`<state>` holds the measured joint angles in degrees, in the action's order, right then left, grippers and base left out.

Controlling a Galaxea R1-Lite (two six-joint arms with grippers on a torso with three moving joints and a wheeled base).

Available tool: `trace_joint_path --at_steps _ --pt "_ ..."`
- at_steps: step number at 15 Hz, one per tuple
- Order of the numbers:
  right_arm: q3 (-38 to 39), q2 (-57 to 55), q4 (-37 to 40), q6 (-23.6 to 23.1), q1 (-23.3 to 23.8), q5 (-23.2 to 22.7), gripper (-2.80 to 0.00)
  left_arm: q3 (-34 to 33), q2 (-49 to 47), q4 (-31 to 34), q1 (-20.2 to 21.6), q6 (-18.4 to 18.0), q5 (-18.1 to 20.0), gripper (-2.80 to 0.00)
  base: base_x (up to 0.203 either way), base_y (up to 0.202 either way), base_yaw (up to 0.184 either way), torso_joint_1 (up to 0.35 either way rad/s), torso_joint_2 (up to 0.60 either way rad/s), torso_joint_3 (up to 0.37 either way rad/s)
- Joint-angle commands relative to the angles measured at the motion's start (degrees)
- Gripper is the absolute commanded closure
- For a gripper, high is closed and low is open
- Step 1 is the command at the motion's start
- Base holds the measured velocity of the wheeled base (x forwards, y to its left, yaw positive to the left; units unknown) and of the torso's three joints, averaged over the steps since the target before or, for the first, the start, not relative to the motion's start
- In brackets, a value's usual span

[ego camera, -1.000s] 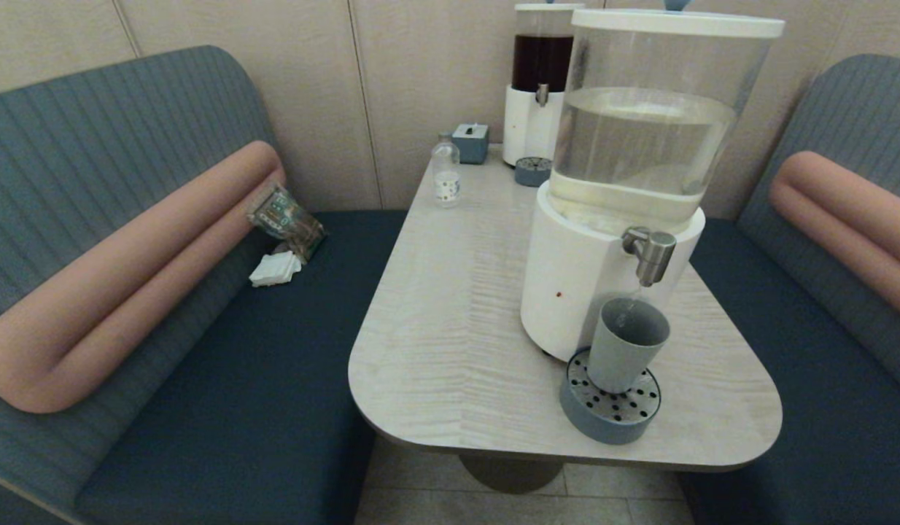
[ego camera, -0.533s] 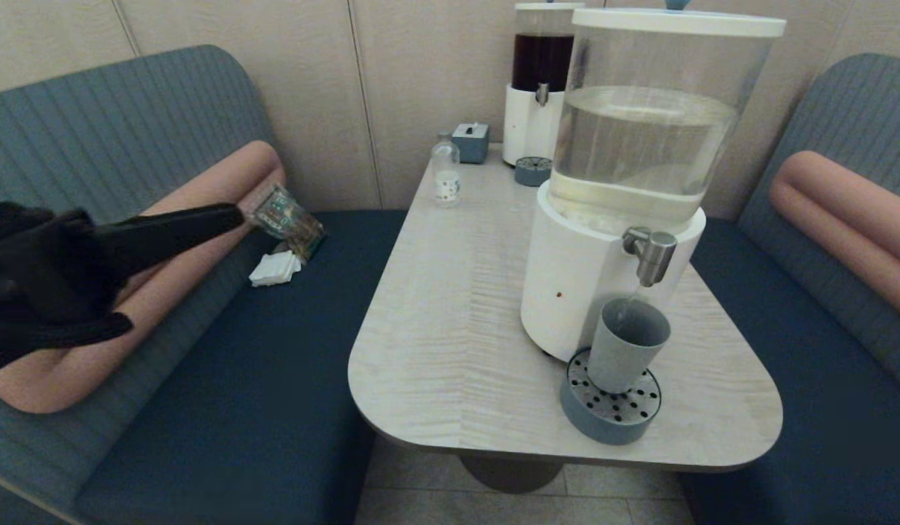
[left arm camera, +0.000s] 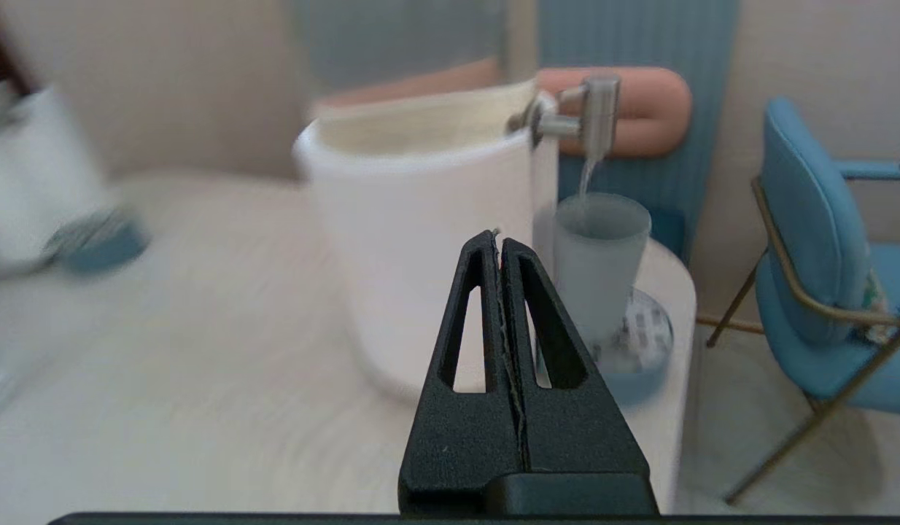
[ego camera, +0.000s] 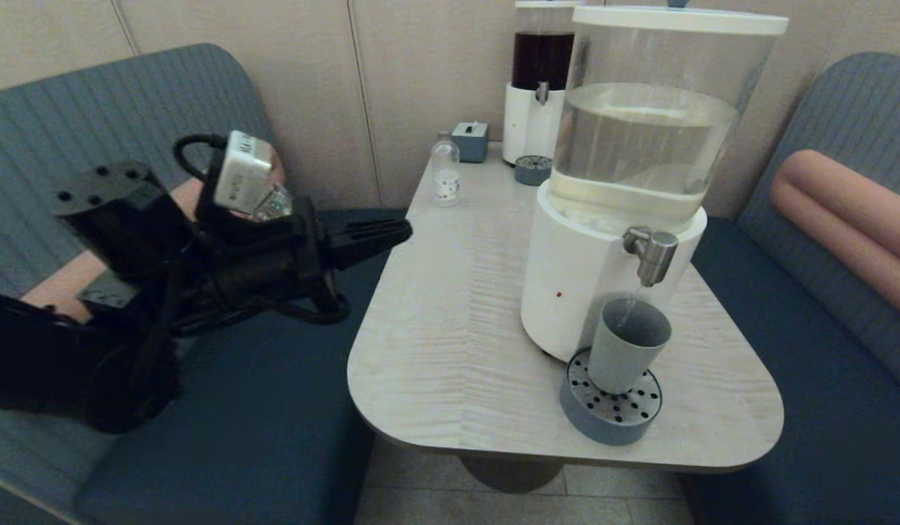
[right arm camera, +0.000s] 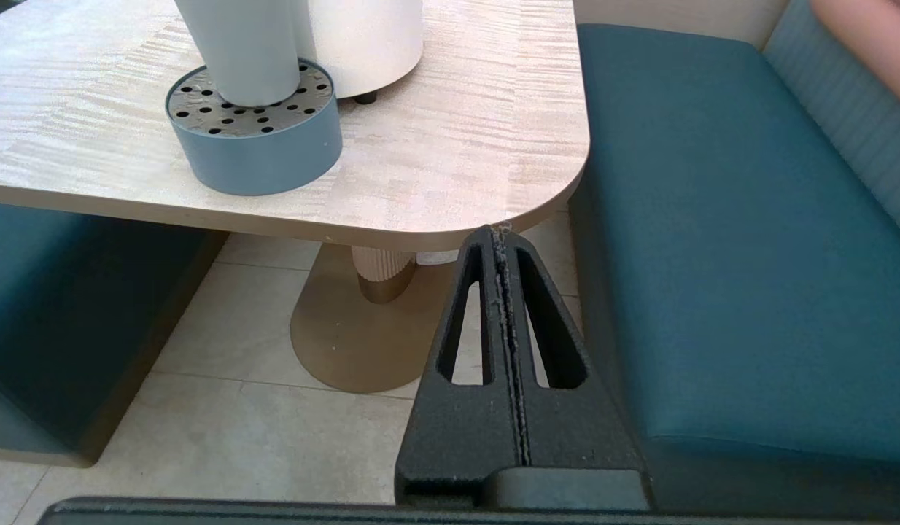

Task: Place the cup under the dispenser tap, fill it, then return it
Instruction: Turn off the faucet

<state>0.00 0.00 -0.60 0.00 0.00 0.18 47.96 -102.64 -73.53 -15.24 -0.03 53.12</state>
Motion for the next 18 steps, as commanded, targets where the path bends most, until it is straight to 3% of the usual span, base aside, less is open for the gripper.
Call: trace_joint_path --at_steps 1,4,8,12,18 --pt "0.00 -0.09 -0.02 0.00 0.00 -0.01 0.00 4.28 -5.91 -0.58 -4.57 -0.50 -1.82 0.00 0.000 0.000 0.000 0.000 0.00 0.000" --pt "0.00 -0.09 -0.02 0.00 0.00 -0.01 0.00 10.22 -9.17 -0.80 -8.85 -1.06 -7.89 0.00 0.000 0.000 0.000 0.000 0.00 0.000" --pt "0.00 -0.09 -0.02 0.00 0.00 -0.01 0.00 10.93 -11.47 -2.65 -14.23 -1.40 -11.81 0.00 0.000 0.000 0.000 0.000 0.00 0.000" --pt "0.00 -0.09 -0.02 0.00 0.00 -0.01 0.00 15.11 -15.89 -4.84 -15.21 -3.98 -14.26 0.00 0.000 0.000 0.000 0.000 0.00 0.000" --pt "0.00 -0.09 -0.02 0.00 0.00 -0.01 0.00 17.84 -17.70 -5.00 -19.79 -4.13 -15.86 0.00 0.000 0.000 0.000 0.000 0.00 0.000"
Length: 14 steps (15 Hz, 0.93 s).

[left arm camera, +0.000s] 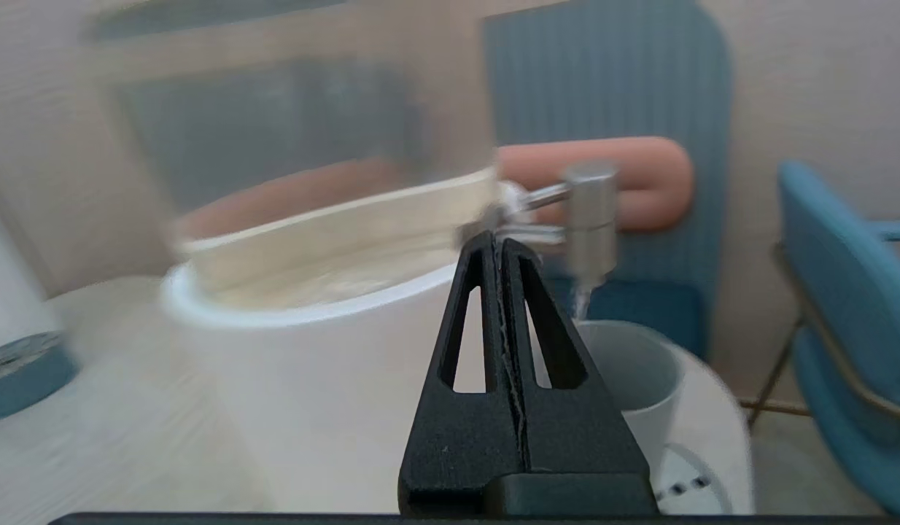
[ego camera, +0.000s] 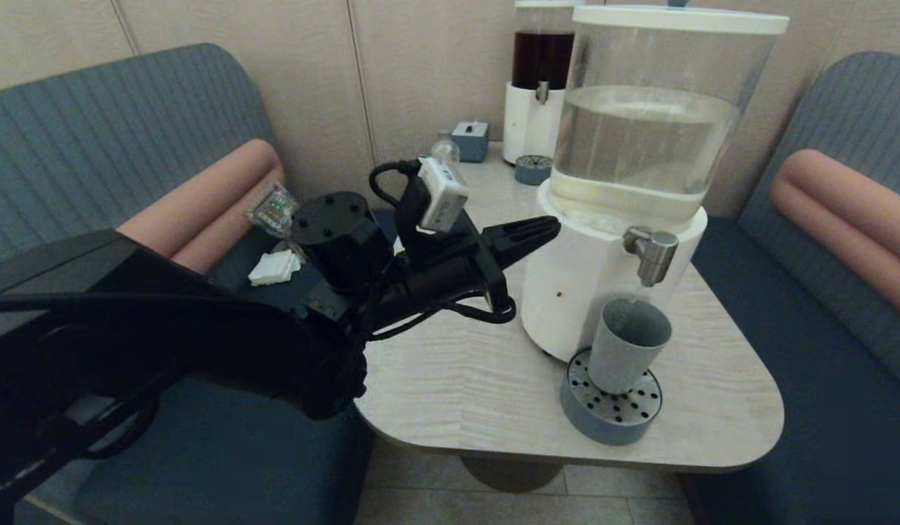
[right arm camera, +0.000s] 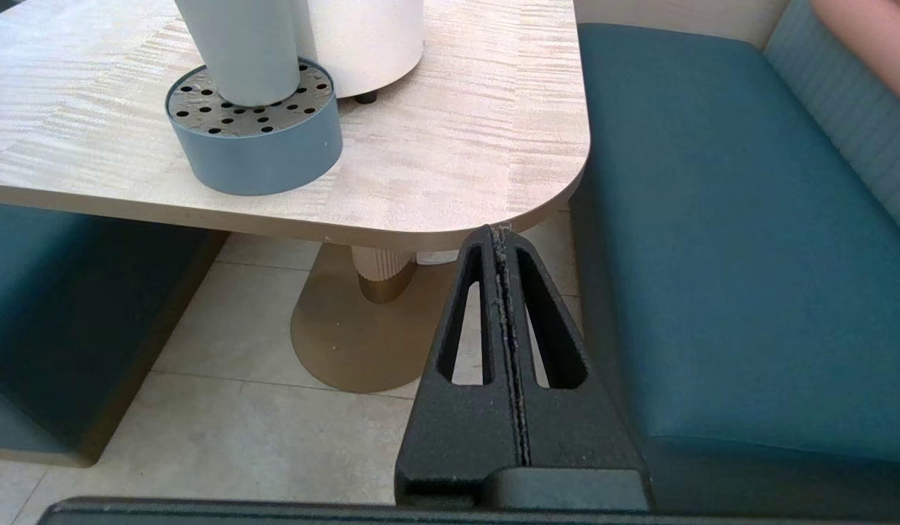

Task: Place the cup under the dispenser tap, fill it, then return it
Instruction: Turn off the faucet

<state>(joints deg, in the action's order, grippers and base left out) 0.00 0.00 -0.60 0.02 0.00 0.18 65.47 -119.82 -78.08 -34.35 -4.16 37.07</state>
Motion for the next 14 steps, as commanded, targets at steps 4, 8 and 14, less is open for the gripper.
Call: trace_joint_path --at_steps 4,8,14 --pt "0.00 -0.09 -0.02 -0.02 0.00 -0.01 0.00 2.61 -2.99 -0.33 -2.54 -0.69 -1.58 0.00 0.000 0.000 0.000 0.000 0.00 0.000" --pt "0.00 -0.09 -0.02 -0.02 0.00 -0.01 0.00 4.30 -4.96 -0.32 -3.25 -1.12 -1.82 0.00 0.000 0.000 0.000 0.000 0.00 0.000" --pt "0.00 -0.09 -0.02 -0.02 0.00 -0.01 0.00 7.56 -6.68 -0.49 -6.03 -1.16 -3.06 0.00 0.000 0.000 0.000 0.000 0.00 0.000"
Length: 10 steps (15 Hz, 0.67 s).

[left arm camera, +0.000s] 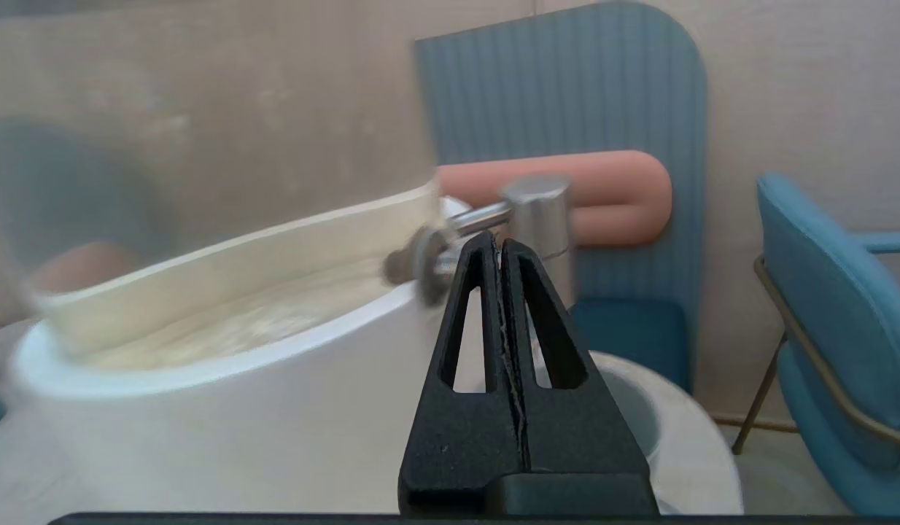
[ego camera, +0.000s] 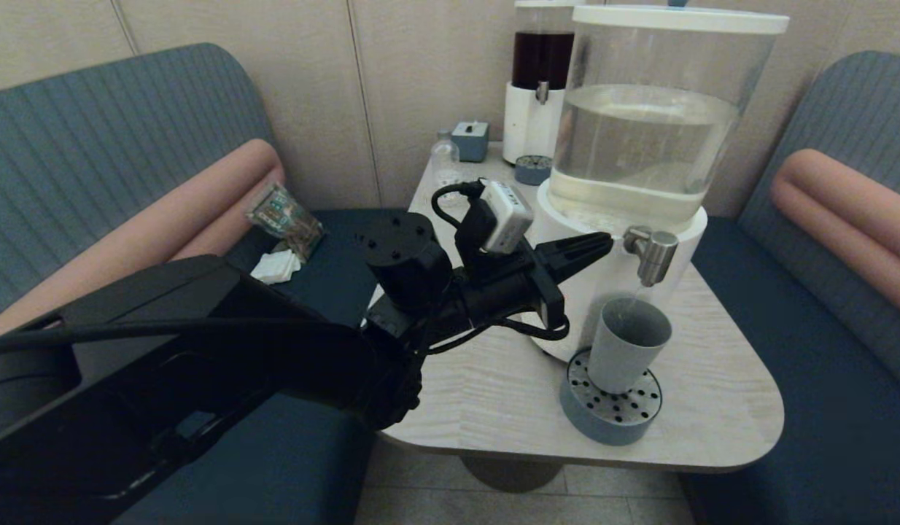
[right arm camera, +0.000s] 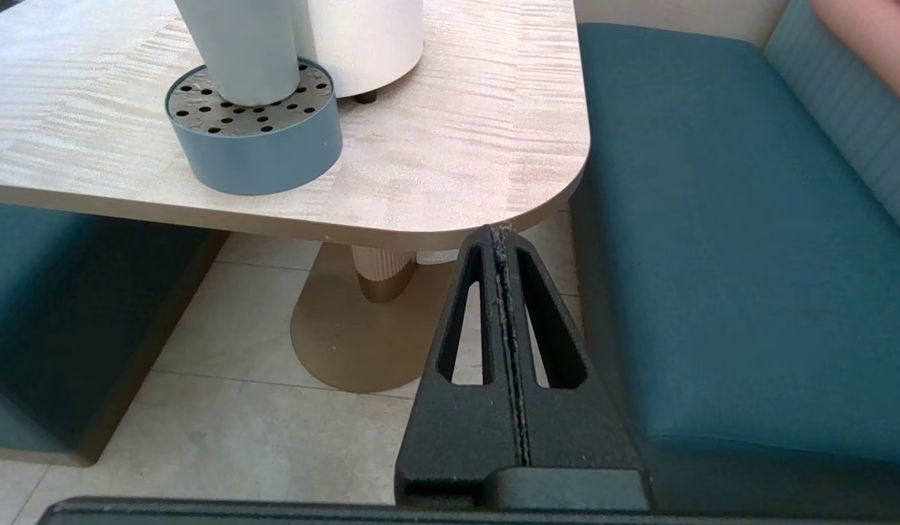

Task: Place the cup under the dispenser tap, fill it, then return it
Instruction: Turn off the faucet

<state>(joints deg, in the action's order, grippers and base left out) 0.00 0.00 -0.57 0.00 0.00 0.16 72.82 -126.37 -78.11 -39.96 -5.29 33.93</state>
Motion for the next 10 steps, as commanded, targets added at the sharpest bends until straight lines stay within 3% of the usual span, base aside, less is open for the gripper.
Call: trace_joint_path --at_steps 1,5,10 --pt "0.00 -0.09 -0.04 0.00 0.00 0.01 0.00 0.37 -0.20 -0.38 -0.89 0.02 0.09 0.00 0.000 0.000 0.000 0.000 0.00 0.000" --pt "0.00 -0.09 -0.04 0.00 0.00 0.01 0.00 0.85 -1.07 -0.47 -1.07 -0.02 0.00 0.00 0.000 0.000 0.000 0.000 0.00 0.000" --pt "0.00 -0.09 -0.04 0.00 0.00 0.01 0.00 6.81 -4.13 -0.11 -1.01 0.02 -0.29 0.00 0.000 0.000 0.000 0.000 0.00 0.000"
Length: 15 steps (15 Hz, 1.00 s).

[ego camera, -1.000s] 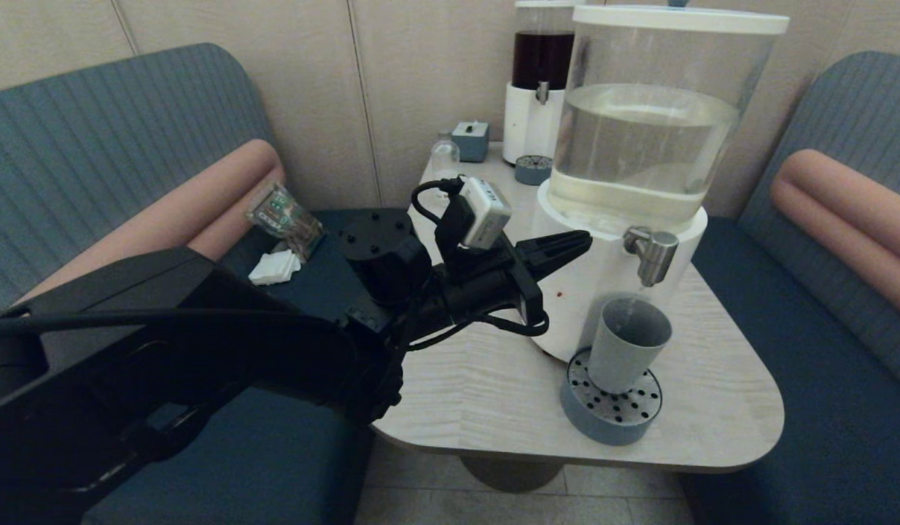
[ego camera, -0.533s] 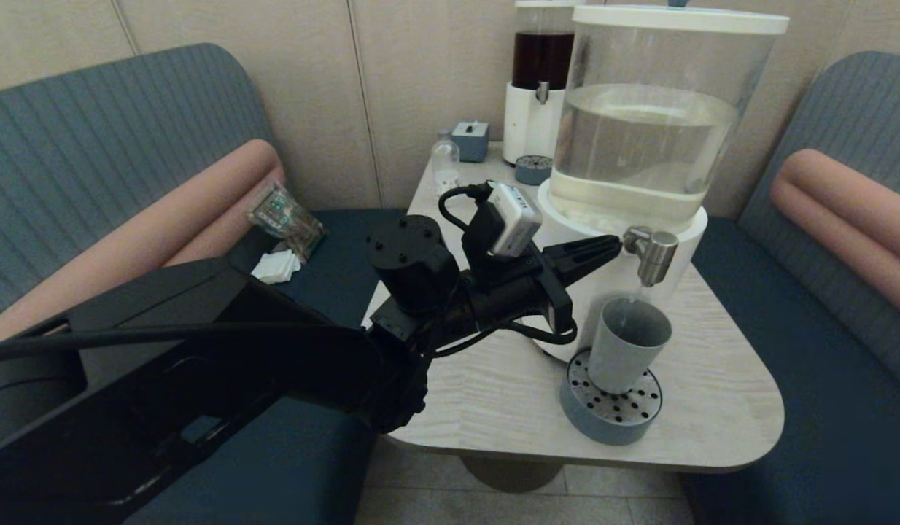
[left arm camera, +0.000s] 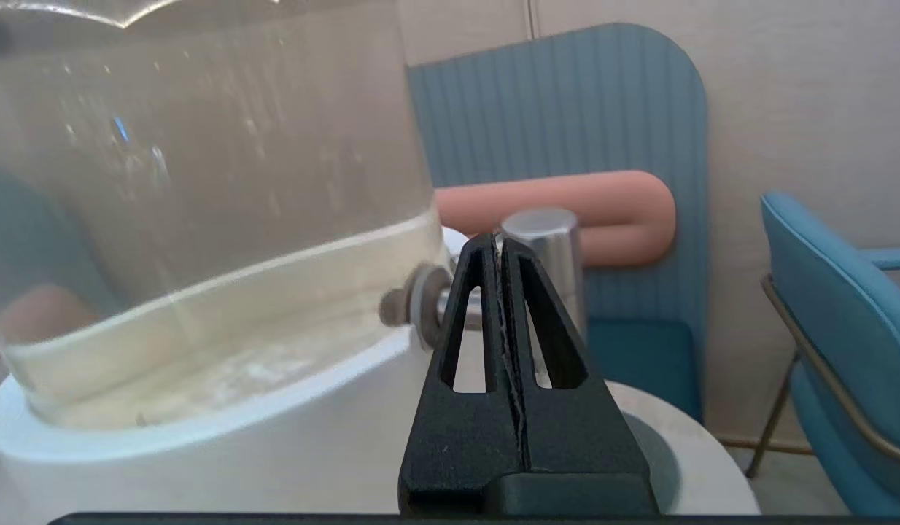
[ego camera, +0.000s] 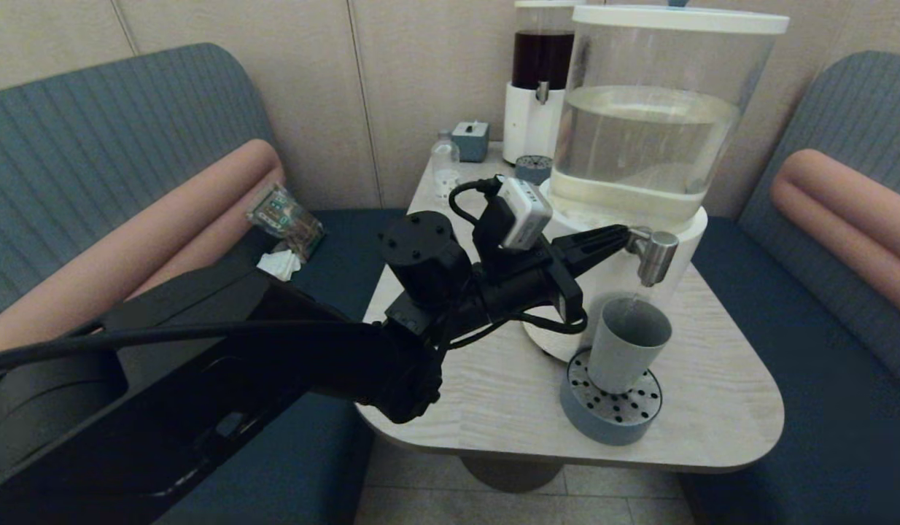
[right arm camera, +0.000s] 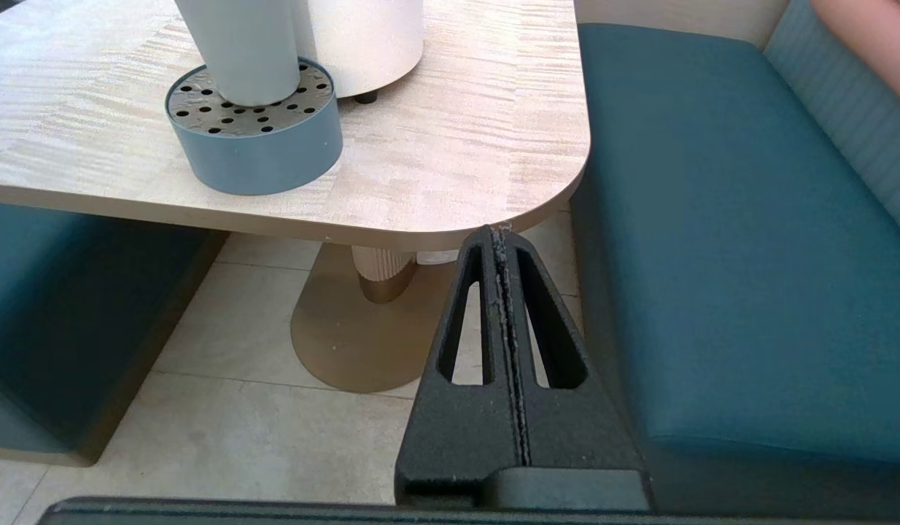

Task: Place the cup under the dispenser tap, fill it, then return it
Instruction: Turn off the faucet

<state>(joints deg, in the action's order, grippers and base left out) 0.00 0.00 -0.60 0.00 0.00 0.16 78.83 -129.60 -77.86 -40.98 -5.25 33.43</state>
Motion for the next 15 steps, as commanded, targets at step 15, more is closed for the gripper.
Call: trace_joint_path --at_steps 15 --pt "0.00 -0.09 -0.02 0.01 0.00 0.02 0.00 8.44 -4.78 3.05 -0.06 0.07 0.24 0.00 0.000 0.000 0.000 0.000 0.00 0.000"
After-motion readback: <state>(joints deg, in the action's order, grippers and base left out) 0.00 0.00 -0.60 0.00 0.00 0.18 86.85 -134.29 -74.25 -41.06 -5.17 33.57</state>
